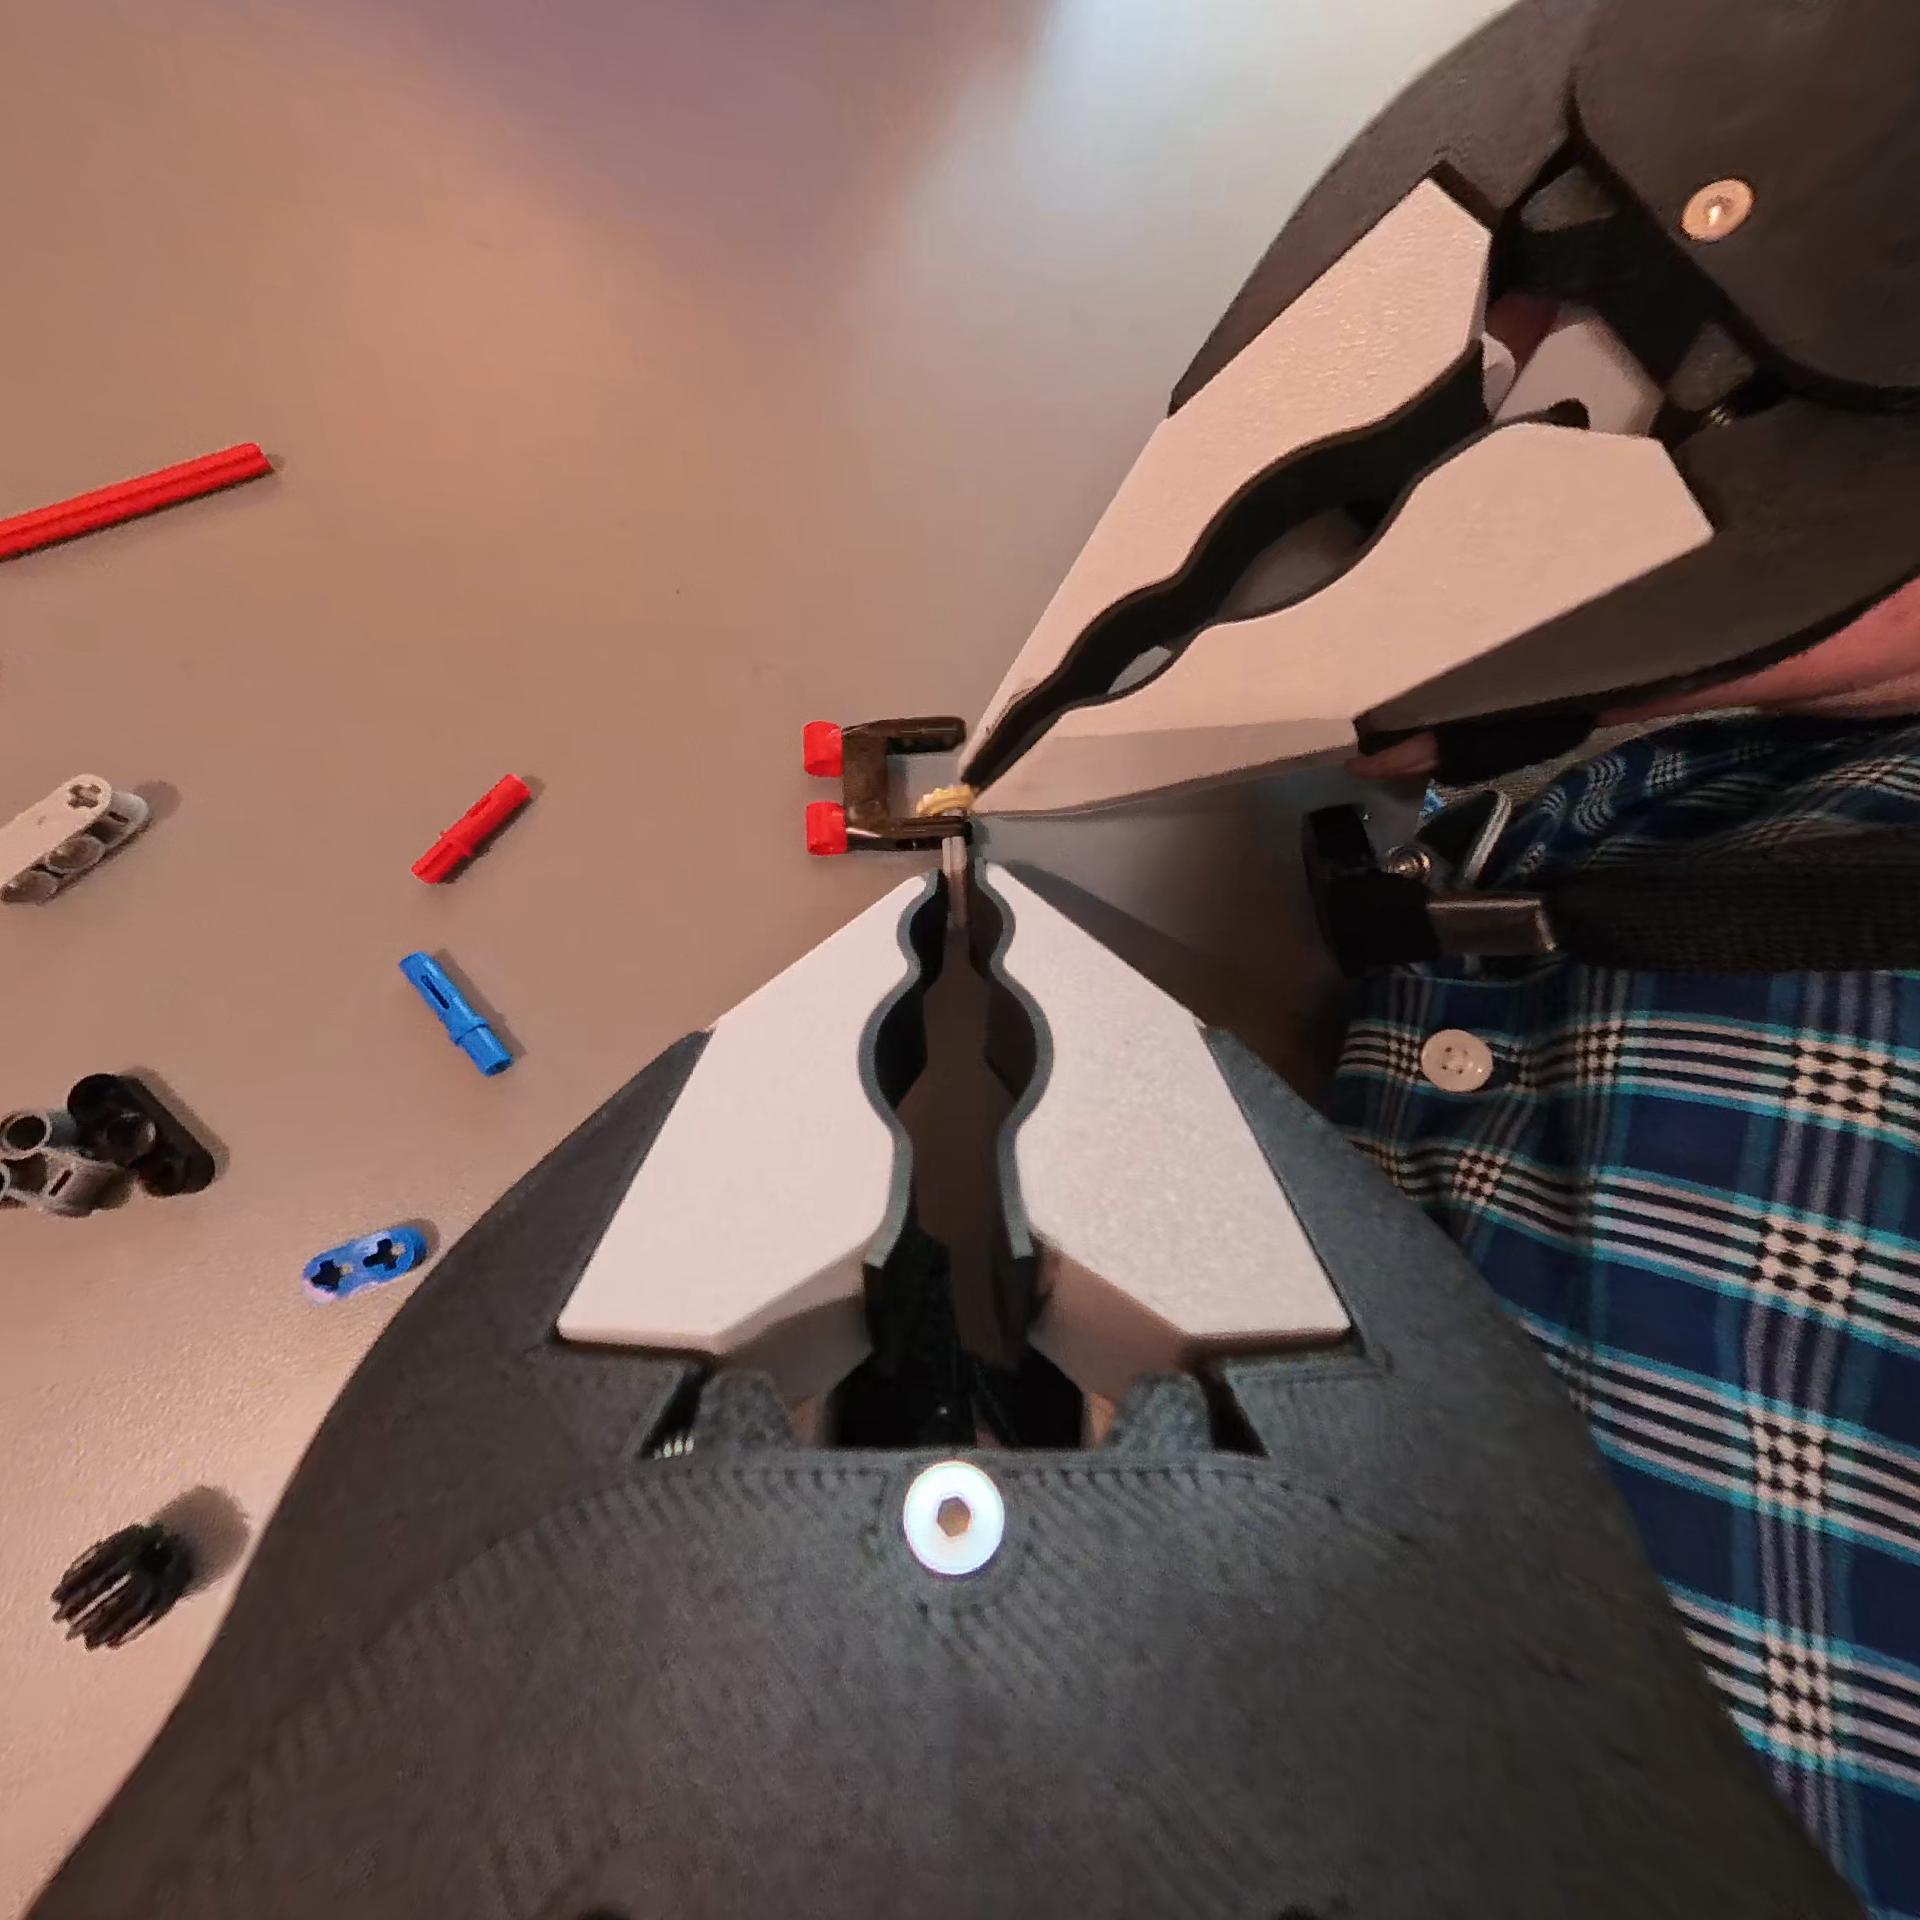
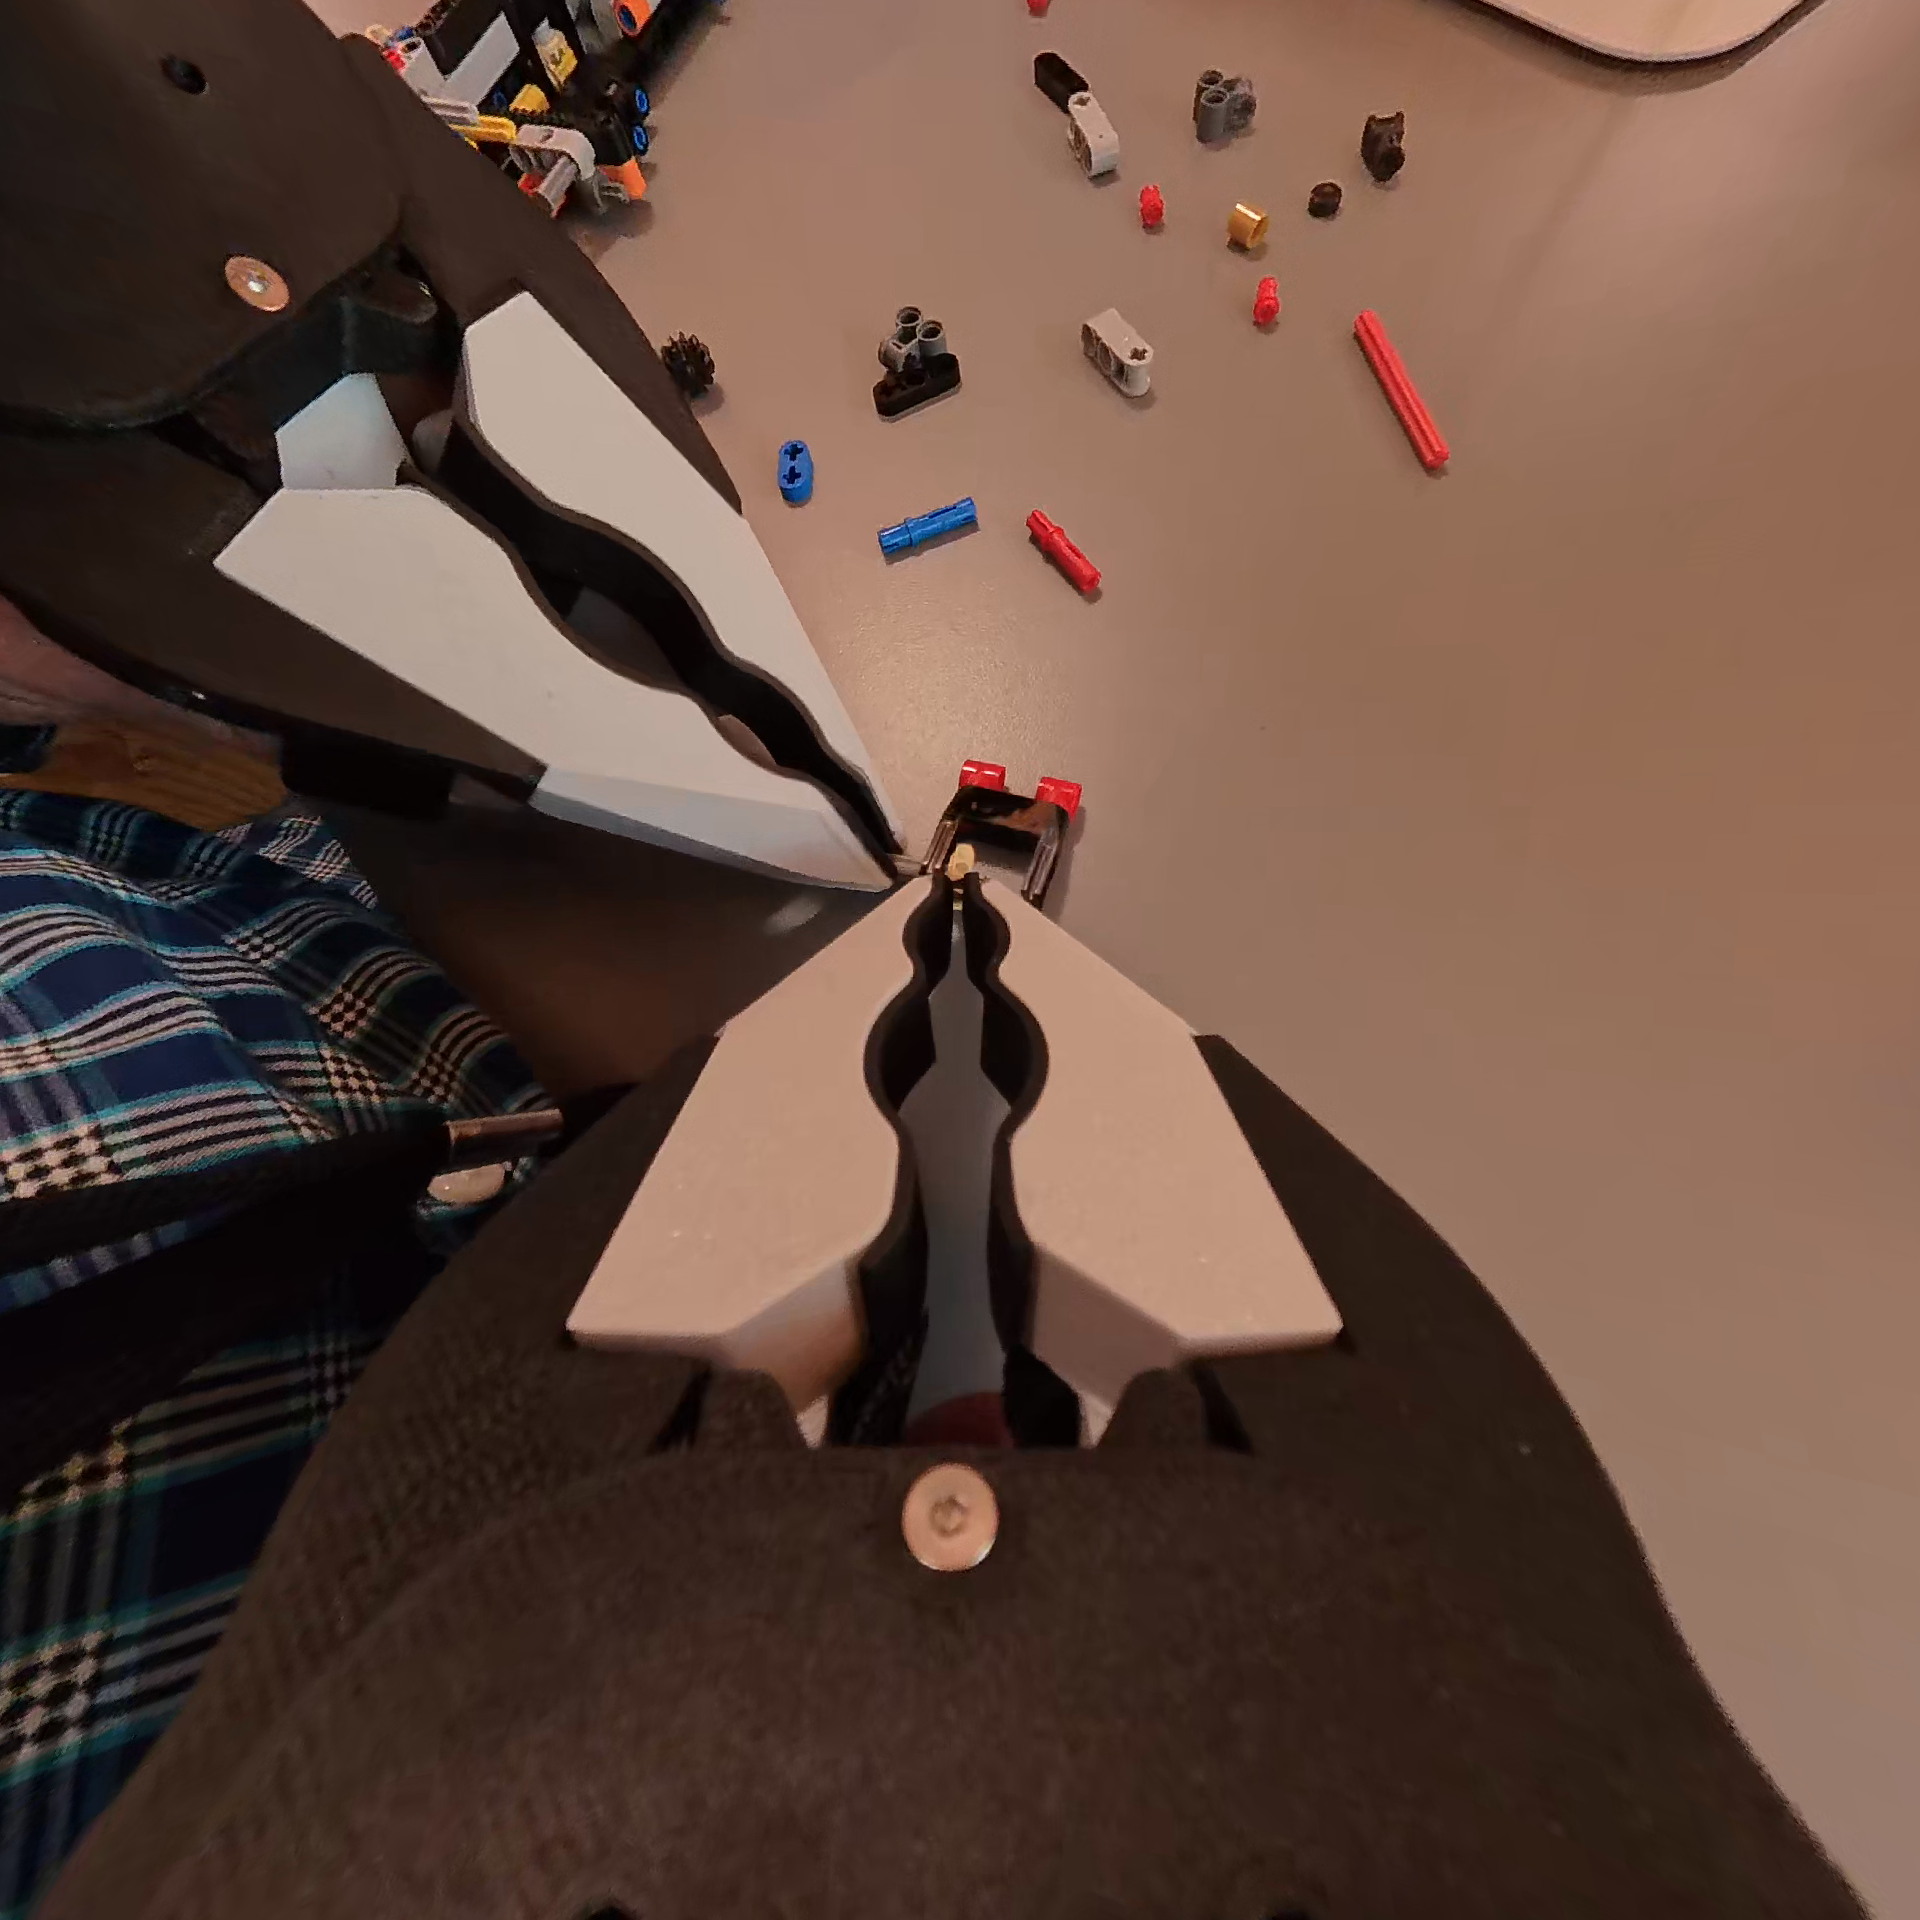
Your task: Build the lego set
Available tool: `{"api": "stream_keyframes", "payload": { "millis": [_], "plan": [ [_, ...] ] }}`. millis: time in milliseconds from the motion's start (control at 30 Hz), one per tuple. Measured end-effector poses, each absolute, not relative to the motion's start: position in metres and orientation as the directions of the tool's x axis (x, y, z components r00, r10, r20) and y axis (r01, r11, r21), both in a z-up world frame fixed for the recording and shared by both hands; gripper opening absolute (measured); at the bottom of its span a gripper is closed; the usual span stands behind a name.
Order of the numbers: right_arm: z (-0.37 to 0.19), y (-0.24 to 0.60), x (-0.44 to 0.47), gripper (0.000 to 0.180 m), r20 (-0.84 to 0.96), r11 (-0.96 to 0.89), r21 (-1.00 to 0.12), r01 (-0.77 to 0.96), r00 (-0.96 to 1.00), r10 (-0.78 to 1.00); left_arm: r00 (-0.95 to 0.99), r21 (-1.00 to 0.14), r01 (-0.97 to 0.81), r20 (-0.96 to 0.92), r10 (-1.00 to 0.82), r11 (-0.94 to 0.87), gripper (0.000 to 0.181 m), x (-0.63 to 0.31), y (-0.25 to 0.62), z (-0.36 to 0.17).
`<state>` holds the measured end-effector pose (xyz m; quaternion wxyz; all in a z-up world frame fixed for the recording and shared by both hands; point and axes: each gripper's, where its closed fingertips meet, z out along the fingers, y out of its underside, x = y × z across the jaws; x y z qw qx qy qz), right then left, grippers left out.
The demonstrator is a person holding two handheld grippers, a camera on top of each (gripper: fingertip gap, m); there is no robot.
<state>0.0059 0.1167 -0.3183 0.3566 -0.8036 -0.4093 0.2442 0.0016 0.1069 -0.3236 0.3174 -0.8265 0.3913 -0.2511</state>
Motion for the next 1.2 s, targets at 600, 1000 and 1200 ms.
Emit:
{"api": "stream_keyframes", "payload": {
  "millis": [600, 1000, 1200],
  "plan": [
    [-0.3186, 0.1167, 0.0041, 0.000, -0.329, -0.552, -0.717, 0.426, 0.490, 0.807, 0.568, -0.727, -0.488, 0.155, -0.808, -0.483, 0.001, 0.0019, 0.1083, -0.3223],
    [-0.3153, 0.1167, 0.0034, 0.000, -0.512, -0.651, -0.653, 0.387, 0.408, 0.756, 0.557, -0.746, -0.494, 0.123, -0.821, -0.447, 0.001, 0.0013, 0.1083, -0.3186],
    [-0.3137, 0.1193, 0.0022, 0.000, -0.538, -0.657, -0.645, 0.390, 0.380, 0.753, 0.558, -0.756, -0.484, 0.120, -0.821, -0.440, 0.001, 0.0007, 0.1099, -0.3161]
  ]
}}
